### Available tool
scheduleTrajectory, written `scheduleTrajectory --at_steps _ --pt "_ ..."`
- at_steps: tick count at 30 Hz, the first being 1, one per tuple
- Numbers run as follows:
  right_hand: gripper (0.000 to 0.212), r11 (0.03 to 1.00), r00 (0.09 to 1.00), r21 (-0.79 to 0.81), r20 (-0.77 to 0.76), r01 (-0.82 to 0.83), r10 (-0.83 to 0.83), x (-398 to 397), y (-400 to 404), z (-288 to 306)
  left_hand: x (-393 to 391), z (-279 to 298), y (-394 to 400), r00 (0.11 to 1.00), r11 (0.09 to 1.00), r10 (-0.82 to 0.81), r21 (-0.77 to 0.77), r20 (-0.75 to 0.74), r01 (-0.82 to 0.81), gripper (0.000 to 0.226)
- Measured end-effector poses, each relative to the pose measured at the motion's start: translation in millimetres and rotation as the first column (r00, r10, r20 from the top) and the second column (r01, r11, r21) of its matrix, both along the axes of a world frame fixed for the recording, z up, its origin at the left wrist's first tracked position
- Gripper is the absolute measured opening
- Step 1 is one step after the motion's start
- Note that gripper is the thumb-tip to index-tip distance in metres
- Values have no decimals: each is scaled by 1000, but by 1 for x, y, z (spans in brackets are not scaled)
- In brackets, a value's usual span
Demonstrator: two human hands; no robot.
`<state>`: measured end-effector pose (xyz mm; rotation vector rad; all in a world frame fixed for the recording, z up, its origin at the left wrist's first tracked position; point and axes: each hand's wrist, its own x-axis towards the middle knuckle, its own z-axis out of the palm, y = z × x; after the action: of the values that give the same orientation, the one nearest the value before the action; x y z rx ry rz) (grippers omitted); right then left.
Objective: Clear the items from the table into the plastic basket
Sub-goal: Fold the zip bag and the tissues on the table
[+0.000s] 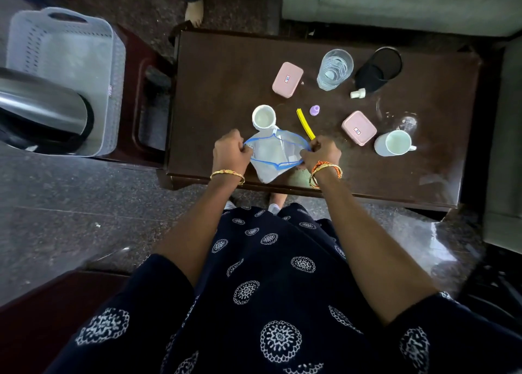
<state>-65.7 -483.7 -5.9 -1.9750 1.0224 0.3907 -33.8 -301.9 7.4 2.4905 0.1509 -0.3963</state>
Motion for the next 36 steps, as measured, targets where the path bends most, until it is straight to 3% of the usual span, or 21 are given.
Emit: scheduleTrajectory --at_steps 8,10,12,15,17,20,23,25,28,31,33,36 --pt "20 998 999 -46 17 -50 51 3 4 5 -6 3 -20 996 995 -74 -68 55 78 5" --pt "36 989 993 -108 48 -102 108 1 8 6 -8 2 -24 998 994 -45 -94 42 49 5" --pt "40 972 976 -208 164 -108 144 -2 14 12 -9 1 -27 999 993 -28 -115 22 30 5" --pt "17 959 895 -250 385 -131 223 -5 25 26 -9 -2 -32 1000 994 -21 -104 -2 20 6" --pt "10 923 874 -213 310 -319 374 -2 34 32 -9 -3 -35 1000 996 -22 -89 -14 20 7" --pt "20 793 812 -252 45 -554 582 6 47 39 -11 -6 -36 1000 997 -9 -76 -7 8 6" --pt "22 814 830 -325 127 -482 542 14 56 52 -13 -8 -35 1000 993 21 -120 -5 -21 3" --pt "16 858 846 -278 205 -433 493 17 60 56 -12 -10 -35 1000 993 20 -115 -9 -21 4" --pt "12 845 851 -140 30 -516 525 20 59 51 -11 -12 -36 996 978 87 -186 -35 -92 5" --pt "24 789 781 -23 -164 -613 602 17 51 34 -11 -12 -33 998 979 57 -197 -20 -60 11" --pt "26 772 752 4 -223 -635 620 12 47 22 -11 -12 -30 1000 981 3 -193 19 1 21" --pt "31 801 781 4 -218 -599 585 10 43 14 -11 -11 -26 999 981 -26 -192 48 34 31"
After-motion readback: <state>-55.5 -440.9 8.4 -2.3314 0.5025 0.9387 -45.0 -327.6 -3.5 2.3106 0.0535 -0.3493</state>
